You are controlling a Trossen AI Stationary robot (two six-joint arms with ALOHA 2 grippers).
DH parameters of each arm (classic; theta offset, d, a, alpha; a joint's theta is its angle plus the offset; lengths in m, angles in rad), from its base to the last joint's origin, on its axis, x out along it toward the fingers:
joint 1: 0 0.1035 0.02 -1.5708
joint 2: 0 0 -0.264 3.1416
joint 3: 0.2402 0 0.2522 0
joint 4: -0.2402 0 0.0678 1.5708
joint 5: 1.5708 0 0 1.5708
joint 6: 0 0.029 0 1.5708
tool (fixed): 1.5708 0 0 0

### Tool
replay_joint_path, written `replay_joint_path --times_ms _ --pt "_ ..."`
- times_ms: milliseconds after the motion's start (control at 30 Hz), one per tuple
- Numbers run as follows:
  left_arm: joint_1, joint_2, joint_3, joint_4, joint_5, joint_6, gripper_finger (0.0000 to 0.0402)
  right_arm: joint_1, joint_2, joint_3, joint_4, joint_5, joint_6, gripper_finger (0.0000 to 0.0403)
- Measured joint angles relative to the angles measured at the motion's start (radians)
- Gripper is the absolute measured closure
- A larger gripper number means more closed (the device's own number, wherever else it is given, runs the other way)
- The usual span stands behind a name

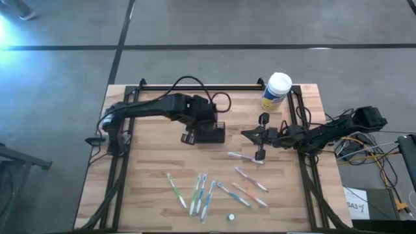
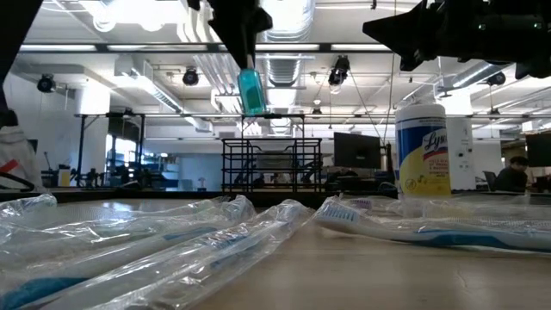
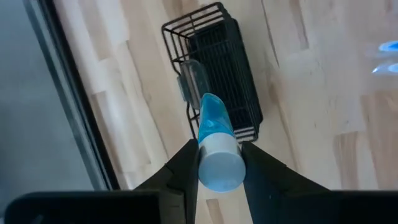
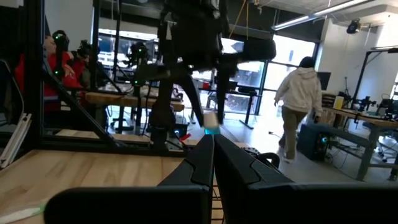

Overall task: Pick & Place toothbrushing station
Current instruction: Put the top blue mouthwash in the wire organizer

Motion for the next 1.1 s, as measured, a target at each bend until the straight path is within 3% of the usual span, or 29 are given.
replay_joint_path --times_ms 467,867,1100 --pt "0.01 0.134 0.042 0.026 0.008 0.143 0.0306 0.0 0.0 0.0 -0.001 0.0 -0.004 0.0394" --pt "0.012 0.17 0.039 0.046 0.017 0.212 0.0306 0.0 0.0 0.0 0.0 0.0 -0.003 0.0394" --pt "0.025 0.17 0.034 0.08 0.093 0.219 0.0306 0.0 0.0 0.0 0.0 0.0 -0.003 0.0394"
